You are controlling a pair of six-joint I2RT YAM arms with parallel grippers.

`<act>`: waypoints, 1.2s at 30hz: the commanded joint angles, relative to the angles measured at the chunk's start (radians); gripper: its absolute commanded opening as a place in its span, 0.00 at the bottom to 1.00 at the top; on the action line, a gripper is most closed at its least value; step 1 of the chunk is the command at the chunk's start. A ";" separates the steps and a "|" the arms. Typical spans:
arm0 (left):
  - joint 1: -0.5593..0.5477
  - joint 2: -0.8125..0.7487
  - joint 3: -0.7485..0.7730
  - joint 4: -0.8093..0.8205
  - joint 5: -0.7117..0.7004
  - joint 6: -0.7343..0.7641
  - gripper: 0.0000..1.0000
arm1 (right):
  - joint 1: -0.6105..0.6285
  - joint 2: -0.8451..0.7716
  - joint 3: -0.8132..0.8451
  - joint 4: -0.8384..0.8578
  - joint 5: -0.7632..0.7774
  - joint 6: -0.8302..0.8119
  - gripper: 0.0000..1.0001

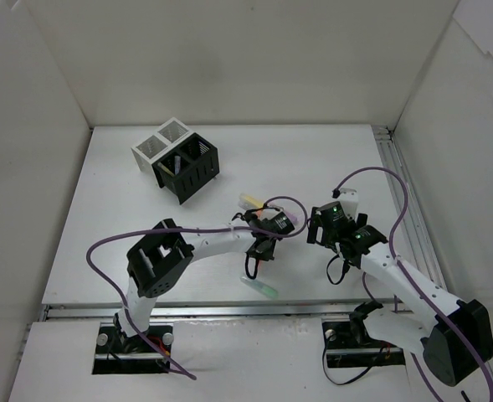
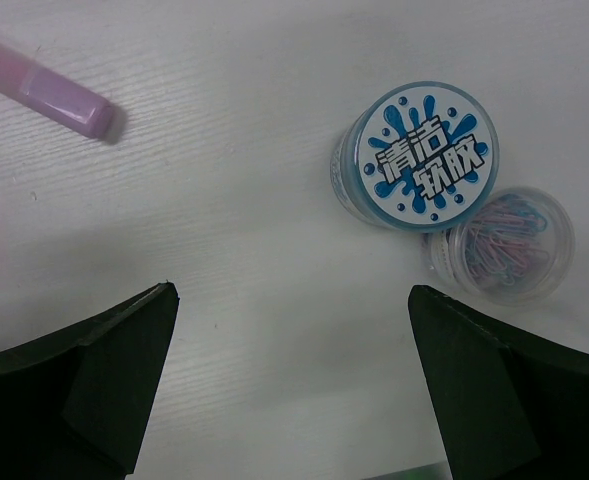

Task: Sort the stationery into containers
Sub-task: Pick up the pen from the center of the board, then place the pen in the storage box.

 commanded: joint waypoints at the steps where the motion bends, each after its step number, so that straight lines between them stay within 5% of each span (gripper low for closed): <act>1: 0.011 -0.021 0.061 -0.001 -0.076 0.027 0.00 | -0.010 0.000 0.030 0.004 0.014 0.011 0.98; 14: 0.083 -0.302 0.005 0.243 -0.306 0.329 0.00 | -0.018 -0.081 0.008 0.004 0.060 0.023 0.98; 24: 0.459 -0.564 -0.197 0.682 -0.318 0.517 0.00 | -0.021 -0.075 0.025 0.012 0.094 0.018 0.98; 29: 0.667 -0.514 -0.226 0.889 -0.222 0.580 0.00 | -0.023 -0.025 0.050 0.021 0.134 0.011 0.98; 36: 0.797 -0.417 -0.235 1.004 -0.068 0.557 0.00 | -0.029 0.073 0.094 0.021 0.169 -0.009 0.98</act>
